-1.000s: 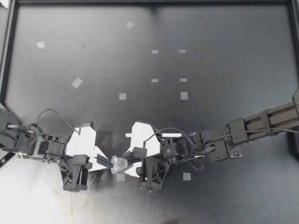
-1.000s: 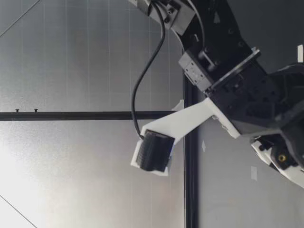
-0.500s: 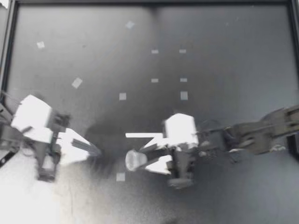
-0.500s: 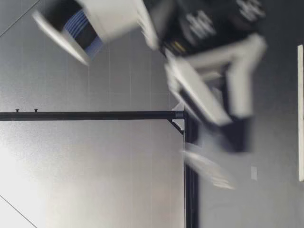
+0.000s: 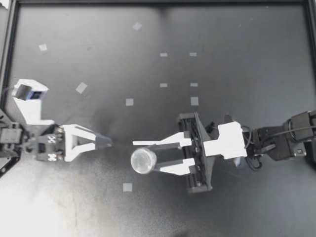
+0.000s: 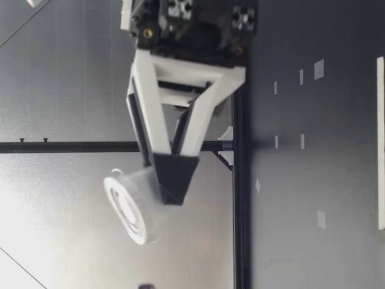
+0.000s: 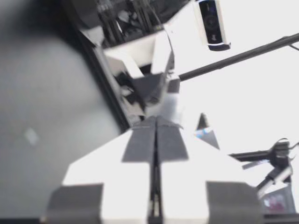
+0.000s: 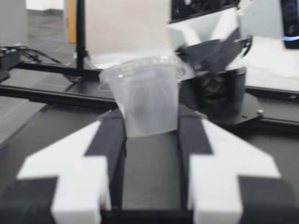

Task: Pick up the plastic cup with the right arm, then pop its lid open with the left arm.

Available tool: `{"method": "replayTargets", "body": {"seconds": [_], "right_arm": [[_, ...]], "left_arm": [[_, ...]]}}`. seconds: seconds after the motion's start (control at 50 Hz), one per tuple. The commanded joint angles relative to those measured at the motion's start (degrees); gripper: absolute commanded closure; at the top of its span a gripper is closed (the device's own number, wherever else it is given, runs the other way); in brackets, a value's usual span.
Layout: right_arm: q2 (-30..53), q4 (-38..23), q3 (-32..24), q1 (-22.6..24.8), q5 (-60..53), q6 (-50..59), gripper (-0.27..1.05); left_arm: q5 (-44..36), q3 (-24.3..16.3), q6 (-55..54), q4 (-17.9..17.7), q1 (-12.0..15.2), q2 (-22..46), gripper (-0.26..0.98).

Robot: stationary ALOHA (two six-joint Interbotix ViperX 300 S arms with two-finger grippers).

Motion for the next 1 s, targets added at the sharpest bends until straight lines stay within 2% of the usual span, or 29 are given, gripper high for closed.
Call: {"method": "replayTargets", "body": {"seconds": [0.0, 0.12, 0.26, 0.32, 0.72, 0.98], "right_arm": [[-2.1, 0.2, -1.1, -1.1, -0.6, -0.4, 0.70], [-2.0, 0.2, -1.1, -1.4, -0.5, -0.5, 0.70], [-1.8, 0.2, -1.6, -1.4, -0.5, -0.4, 0.70], [-1.8, 0.1, -1.9, -1.4, -0.5, -0.4, 0.70], [4.0, 0.3, -6.2, -1.6, 4.1, 0.9, 0.70], [5.5, 3.7, -2.8, -1.8, 6.3, 4.6, 0.70]], "left_arm": [[-0.4, -2.4, -1.2, 1.7, -0.1, 0.6, 0.58], [-0.4, -3.4, -3.0, 3.7, -0.1, 1.1, 0.37], [0.0, -3.3, -3.0, 3.6, -0.1, 1.2, 0.11], [0.1, -3.6, -3.0, 3.4, -0.2, 1.4, 0.04], [-0.5, -4.4, -3.1, 3.5, -0.1, 2.1, 0.04], [-1.1, -4.2, -2.5, 3.8, -0.1, 0.3, 0.04]]}}
